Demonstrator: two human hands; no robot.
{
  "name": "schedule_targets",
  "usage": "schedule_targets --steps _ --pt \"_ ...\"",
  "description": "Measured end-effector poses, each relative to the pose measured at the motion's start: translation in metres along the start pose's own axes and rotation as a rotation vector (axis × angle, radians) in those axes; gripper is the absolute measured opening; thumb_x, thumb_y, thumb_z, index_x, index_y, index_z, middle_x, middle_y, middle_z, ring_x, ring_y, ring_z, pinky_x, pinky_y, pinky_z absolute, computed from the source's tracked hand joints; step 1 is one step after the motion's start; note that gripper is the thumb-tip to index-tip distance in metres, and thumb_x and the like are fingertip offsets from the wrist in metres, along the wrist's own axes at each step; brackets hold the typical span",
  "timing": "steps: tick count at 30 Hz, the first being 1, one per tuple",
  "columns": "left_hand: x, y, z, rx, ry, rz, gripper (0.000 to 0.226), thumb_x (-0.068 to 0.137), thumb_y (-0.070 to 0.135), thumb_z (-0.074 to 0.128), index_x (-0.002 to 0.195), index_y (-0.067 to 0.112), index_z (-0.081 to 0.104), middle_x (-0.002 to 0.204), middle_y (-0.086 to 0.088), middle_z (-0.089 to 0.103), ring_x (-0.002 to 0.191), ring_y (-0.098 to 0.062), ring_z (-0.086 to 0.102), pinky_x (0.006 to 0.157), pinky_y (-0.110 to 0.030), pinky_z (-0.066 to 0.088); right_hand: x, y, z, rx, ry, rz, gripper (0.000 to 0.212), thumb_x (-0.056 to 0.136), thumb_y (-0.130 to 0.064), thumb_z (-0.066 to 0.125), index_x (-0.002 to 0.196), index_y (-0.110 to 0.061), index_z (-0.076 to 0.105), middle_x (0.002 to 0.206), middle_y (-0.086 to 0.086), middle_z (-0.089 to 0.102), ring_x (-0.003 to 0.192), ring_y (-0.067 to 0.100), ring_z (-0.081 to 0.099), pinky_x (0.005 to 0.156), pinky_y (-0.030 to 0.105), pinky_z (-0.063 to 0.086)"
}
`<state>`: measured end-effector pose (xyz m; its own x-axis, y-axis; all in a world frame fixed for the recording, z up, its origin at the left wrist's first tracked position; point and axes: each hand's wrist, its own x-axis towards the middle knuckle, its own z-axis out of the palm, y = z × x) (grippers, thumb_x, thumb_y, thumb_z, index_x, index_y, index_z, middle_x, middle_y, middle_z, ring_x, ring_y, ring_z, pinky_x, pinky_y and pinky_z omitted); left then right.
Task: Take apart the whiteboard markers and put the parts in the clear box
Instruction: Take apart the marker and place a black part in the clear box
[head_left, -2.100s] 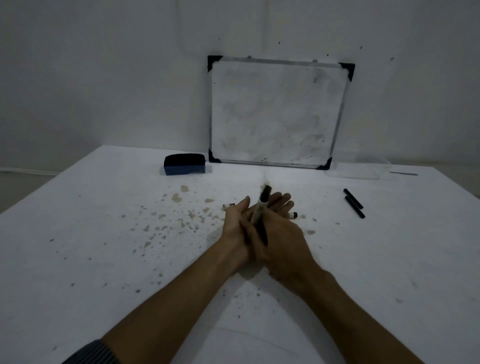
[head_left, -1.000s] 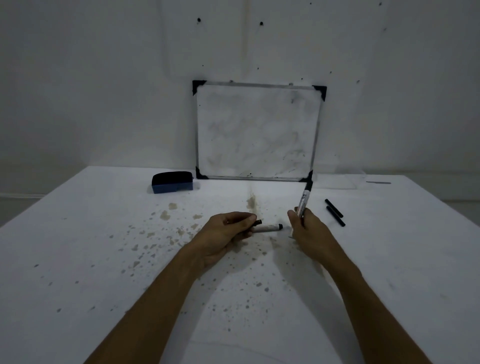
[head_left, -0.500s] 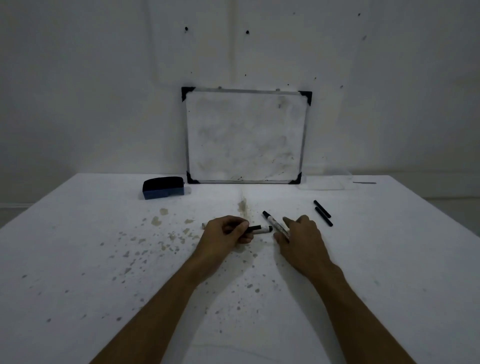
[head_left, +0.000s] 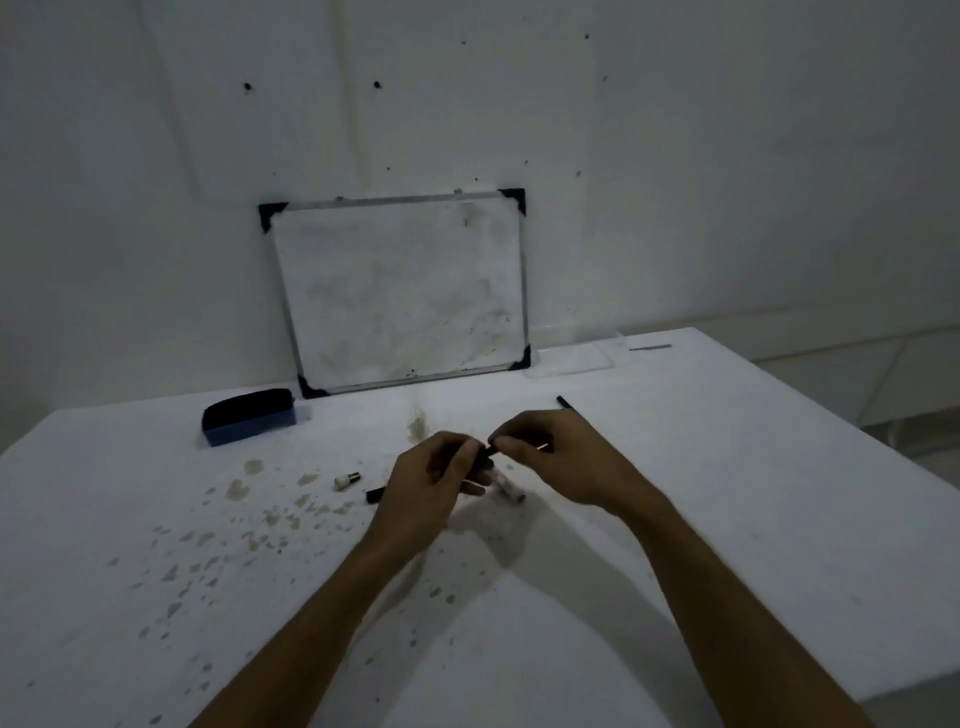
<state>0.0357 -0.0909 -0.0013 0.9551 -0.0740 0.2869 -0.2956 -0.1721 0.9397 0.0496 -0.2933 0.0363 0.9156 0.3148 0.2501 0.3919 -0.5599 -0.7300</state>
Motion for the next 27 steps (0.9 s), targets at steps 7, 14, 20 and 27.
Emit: schedule_targets --steps 7,14,20,27 --pt "0.054 0.019 0.033 0.594 -0.013 0.378 0.025 0.096 0.024 0.071 0.12 0.021 0.074 0.101 0.01 0.077 0.088 -0.003 0.07 0.079 -0.016 0.052 0.036 0.036 -0.052 0.131 0.158 0.209 0.023 0.099 -0.044 0.06 0.103 -0.029 0.076 0.085 -0.011 0.078 0.081 0.004 0.072 0.066 0.023 0.053" --pt "0.154 0.032 0.068 0.668 -0.02 0.32 0.016 0.098 0.026 0.068 0.107 0.015 0.075 0.094 0.005 0.08 0.083 -0.008 0.073 0.08 -0.03 0.061 0.064 0.135 -0.091 -0.389 0.295 0.488 0.049 0.101 -0.045 0.051 0.141 -0.017 0.057 0.14 0.009 0.063 0.132 0.032 0.052 0.109 0.041 0.037" --pt "0.267 0.031 0.124 0.836 -0.121 0.24 0.023 0.101 0.024 0.063 0.112 0.007 0.075 0.108 -0.012 0.077 0.094 -0.025 0.072 0.083 -0.034 0.058 0.071 0.186 -0.064 -0.635 0.204 0.5 0.077 0.101 -0.061 0.024 0.16 -0.013 0.027 0.17 0.013 0.02 0.157 0.034 0.014 0.125 0.05 0.009" --pt "0.346 -0.007 0.193 0.979 -0.262 0.023 0.027 0.094 0.016 0.073 0.115 0.0 0.075 0.117 -0.019 0.075 0.104 -0.031 0.071 0.09 -0.034 0.057 0.073 0.193 -0.063 -0.596 0.254 0.472 0.078 0.099 -0.062 0.027 0.16 -0.014 0.029 0.17 0.01 0.02 0.157 0.033 0.012 0.125 0.05 0.006"
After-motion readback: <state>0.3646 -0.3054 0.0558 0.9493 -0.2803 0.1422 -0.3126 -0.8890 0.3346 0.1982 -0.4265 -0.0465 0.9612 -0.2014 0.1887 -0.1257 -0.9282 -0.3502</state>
